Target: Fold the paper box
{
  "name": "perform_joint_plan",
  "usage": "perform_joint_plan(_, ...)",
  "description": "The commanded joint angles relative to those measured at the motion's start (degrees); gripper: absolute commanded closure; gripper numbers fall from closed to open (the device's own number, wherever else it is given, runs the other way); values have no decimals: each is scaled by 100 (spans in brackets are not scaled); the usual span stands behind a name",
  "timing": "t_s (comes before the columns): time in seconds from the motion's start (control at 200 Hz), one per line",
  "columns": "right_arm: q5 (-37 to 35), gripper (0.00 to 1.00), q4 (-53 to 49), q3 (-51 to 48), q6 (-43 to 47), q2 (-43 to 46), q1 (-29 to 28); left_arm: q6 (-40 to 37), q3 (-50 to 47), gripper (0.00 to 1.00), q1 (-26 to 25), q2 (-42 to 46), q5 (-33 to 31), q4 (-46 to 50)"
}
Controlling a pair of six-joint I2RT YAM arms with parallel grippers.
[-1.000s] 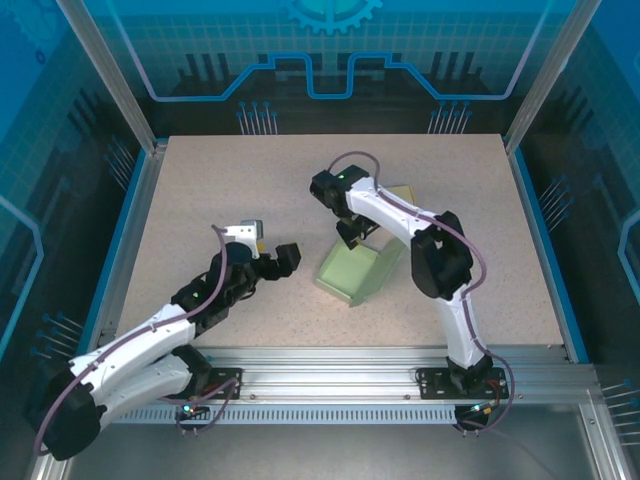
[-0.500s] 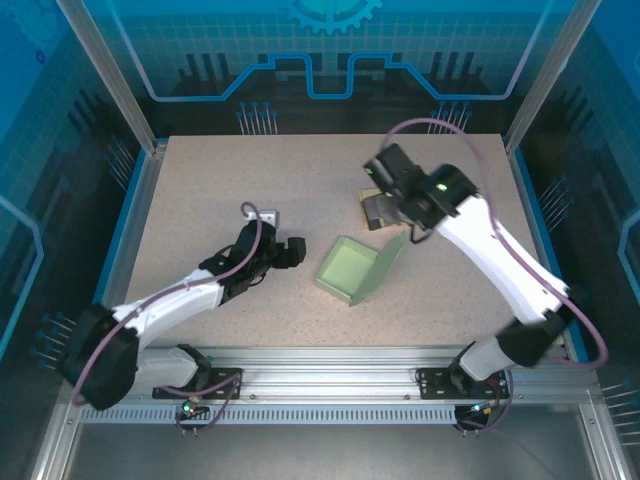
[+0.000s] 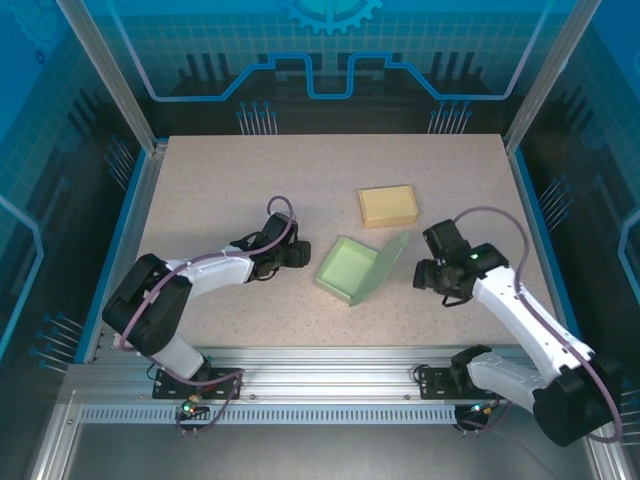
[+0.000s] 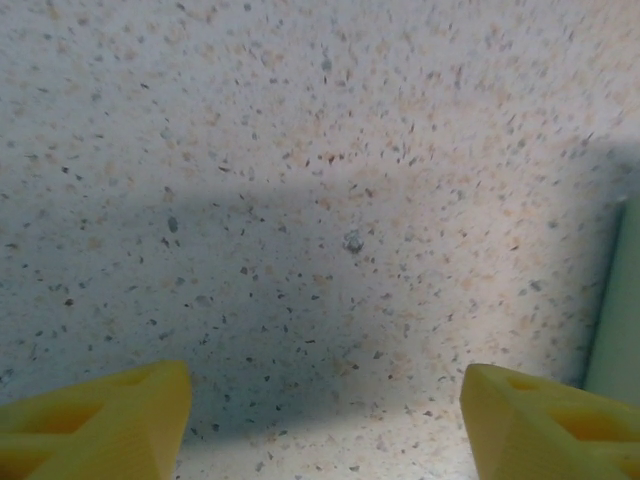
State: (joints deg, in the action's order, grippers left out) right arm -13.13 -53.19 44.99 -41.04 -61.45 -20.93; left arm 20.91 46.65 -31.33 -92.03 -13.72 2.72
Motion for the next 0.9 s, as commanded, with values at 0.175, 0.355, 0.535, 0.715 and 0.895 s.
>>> perform_joint_plan(0.175, 2056, 63, 3671, -907, -326, -1383, 36, 359, -156, 44, 39, -257, 794, -231)
perform_joint_plan(0.355, 2152, 73, 3985, -266, -63, -2440, 10, 850, -727, 50, -51, -115, 1429, -860)
perform_joint_plan(0.535, 2397, 76, 4078, 730, 312, -3520, 21, 1232, -1152, 53, -466, 41, 1467, -1215)
perform_joint_plan(0.715, 2708, 74, 3585, 2167, 779, -4718, 78, 1599, -1406, 55, -1019, 262, 1424, -1634)
perform_joint_plan(0.895, 2345, 70, 2727, 3302, 1061, -5205, 275, 1810, -1483, 55, -1681, 291, 1266, -2167)
